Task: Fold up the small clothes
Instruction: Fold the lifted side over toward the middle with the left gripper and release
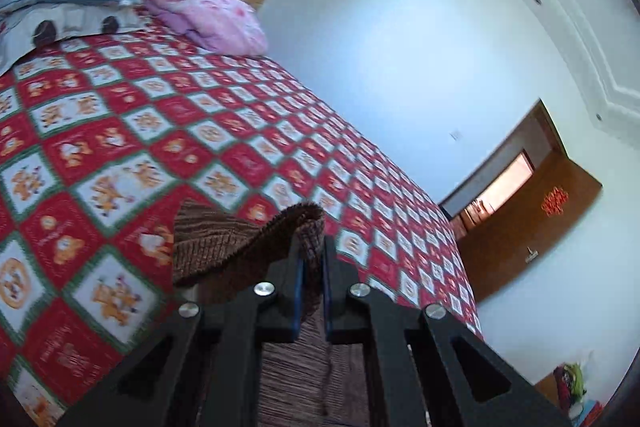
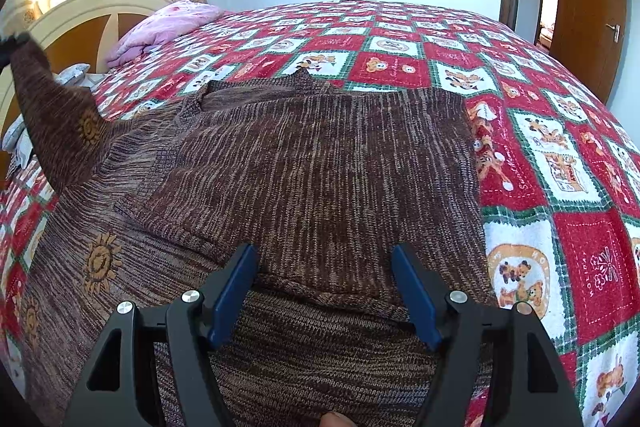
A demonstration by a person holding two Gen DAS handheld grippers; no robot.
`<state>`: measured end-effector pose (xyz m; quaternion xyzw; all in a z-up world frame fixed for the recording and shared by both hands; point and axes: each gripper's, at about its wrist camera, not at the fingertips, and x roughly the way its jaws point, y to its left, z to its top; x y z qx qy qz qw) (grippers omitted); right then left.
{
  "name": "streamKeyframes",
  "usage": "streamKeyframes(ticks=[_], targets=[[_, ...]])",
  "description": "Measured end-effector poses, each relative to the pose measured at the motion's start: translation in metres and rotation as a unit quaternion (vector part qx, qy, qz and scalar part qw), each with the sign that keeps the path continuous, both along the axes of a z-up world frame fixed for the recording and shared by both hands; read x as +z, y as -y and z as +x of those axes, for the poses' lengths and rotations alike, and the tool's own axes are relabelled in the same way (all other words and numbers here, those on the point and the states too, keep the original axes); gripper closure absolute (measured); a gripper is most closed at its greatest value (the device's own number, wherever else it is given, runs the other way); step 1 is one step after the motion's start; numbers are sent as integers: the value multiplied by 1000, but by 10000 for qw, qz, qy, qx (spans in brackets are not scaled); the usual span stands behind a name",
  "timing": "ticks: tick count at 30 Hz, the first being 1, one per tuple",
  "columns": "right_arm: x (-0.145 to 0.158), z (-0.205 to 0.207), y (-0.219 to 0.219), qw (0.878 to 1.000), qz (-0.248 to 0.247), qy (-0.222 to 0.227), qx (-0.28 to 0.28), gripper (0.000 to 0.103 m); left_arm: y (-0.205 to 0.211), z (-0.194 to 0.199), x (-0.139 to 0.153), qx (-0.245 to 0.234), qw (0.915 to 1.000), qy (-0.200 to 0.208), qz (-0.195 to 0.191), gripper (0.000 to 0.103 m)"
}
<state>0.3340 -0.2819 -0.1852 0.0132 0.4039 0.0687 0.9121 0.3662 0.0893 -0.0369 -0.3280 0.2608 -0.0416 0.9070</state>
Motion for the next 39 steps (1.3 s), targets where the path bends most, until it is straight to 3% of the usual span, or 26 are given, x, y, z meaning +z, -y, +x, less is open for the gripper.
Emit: streamKeyframes(ticks=[4,7,12,14,18,20,22,24,25,26,29,30,31,33,35,39], targets=[[0,0,6,9997,250,9,-6,31,56,5,-7,-424,9986,15,312,95],[1,0,9,9992,401,15,-10,30,105,9,-29,-826,9951,-135,528,95],[1,0,17,9973,732,39,-39,30,178,9,-83,-1240,9810,-553,1387,94],[1,1,21,9960,893,41,-45,30,192,7,-99,-1399,9750,-756,1550,94],[0,1,24,9947,1029,46,-47,30,208,-5,-103,-1718,9625,-760,1959,92],[0,1,23,9948,1013,50,-45,30,204,-18,-92,-1737,9556,-454,2336,77],[0,1,24,9947,1023,58,-44,30,192,-31,-82,-1553,9509,-146,2674,41],[0,1,25,9944,1056,69,-44,30,169,-38,-75,-1103,9434,98,3125,24],[0,0,26,9942,1071,75,-45,30,156,-37,-76,-860,9377,98,3364,20],[0,0,26,9941,1083,79,-46,30,140,-34,-81,-522,9264,-30,3729,18],[0,-1,27,9937,1118,105,-53,30,100,-10,-111,380,8733,-737,4801,15],[0,-2,28,9937,1115,116,-58,30,88,-1,-123,396,8671,-1010,4862,15],[1,-3,27,9939,1094,133,-75,30,79,7,-134,343,8667,-1280,4808,15],[7,-8,24,9958,860,228,-225,30,55,24,-152,154,8837,-1902,4274,15],[14,-8,14,9979,548,173,-291,30,50,25,-151,100,8923,-1891,4098,13],[41,6,-42,9995,67,249,183,30,49,18,-154,244,8934,-1746,4132,9]])
